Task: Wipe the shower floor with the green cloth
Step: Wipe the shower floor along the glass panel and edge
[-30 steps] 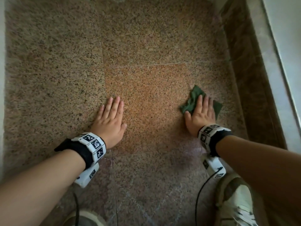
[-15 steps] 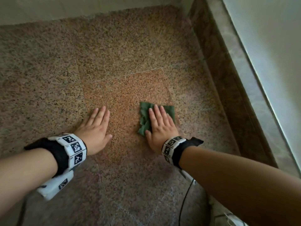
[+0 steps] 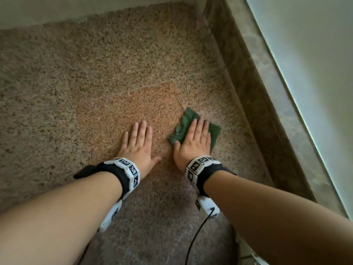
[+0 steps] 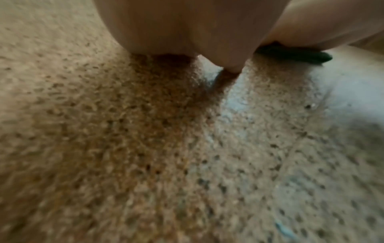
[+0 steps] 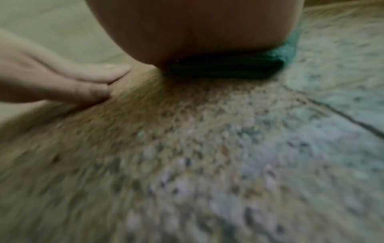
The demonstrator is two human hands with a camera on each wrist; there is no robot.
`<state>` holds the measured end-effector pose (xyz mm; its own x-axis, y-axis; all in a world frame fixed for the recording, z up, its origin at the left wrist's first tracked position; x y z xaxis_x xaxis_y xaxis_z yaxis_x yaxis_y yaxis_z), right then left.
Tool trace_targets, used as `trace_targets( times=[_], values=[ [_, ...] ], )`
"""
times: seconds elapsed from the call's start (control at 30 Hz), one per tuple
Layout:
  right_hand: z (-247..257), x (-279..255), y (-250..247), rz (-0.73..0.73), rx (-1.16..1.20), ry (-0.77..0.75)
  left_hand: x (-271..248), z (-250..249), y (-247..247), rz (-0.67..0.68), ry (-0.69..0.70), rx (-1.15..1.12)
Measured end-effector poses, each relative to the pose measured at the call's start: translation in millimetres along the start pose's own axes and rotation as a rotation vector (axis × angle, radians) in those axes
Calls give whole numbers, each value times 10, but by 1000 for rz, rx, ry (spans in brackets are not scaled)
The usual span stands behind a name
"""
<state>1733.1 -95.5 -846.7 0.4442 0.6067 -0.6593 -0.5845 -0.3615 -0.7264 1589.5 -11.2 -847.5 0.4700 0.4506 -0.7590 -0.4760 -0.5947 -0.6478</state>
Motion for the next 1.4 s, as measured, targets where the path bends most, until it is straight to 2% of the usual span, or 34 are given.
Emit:
trace_targets(
  times=[0.2,0.3,0.37,0.5,0.67,0.8,0.9,0.97,1.03,1.2,1.33,1.4],
  values=[
    [201,-2,122,75,-265,-331,21,-13,38,-6,4,-44],
    [113,103,8,61,-275,-364,32,-10,22,-4,7,-54],
    [-60,219,-166,22,-225,-287,32,-13,21,15,1,-37],
    [-624,399,-474,-51,-87,44,24,-11,-3,47,-7,-17],
    [-1092,76,-250,-159,134,395,23,-7,-17,38,-1,-24],
    [-949,-90,14,-334,319,478,32,-22,-13,32,1,-18],
    [-895,-29,-50,-230,240,498,35,-11,-4,28,-2,-13],
    [-899,45,-163,-177,108,401,26,-9,-5,35,-1,-9],
    [-821,231,-314,-138,8,221,37,-11,-3,36,-2,-6],
    [-259,791,-731,-20,-188,-52,41,-1,12,45,2,-15],
    [254,697,-486,60,-320,-280,27,-2,0,35,-15,-2],
    [239,488,-309,78,-327,-334,24,-14,-6,32,-4,-13]
  ],
)
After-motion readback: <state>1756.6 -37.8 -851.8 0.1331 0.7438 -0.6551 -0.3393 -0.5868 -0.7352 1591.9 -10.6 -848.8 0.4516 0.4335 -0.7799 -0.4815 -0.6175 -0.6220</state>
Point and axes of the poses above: each hand's wrist, its own x-axis towards the middle knuckle, its own y-axis out of the palm, z = x × y, the point moved 2 cm from there along x, towards the middle knuckle, and after that the axes turned 11 degrees about z, right-handed, at the moved point
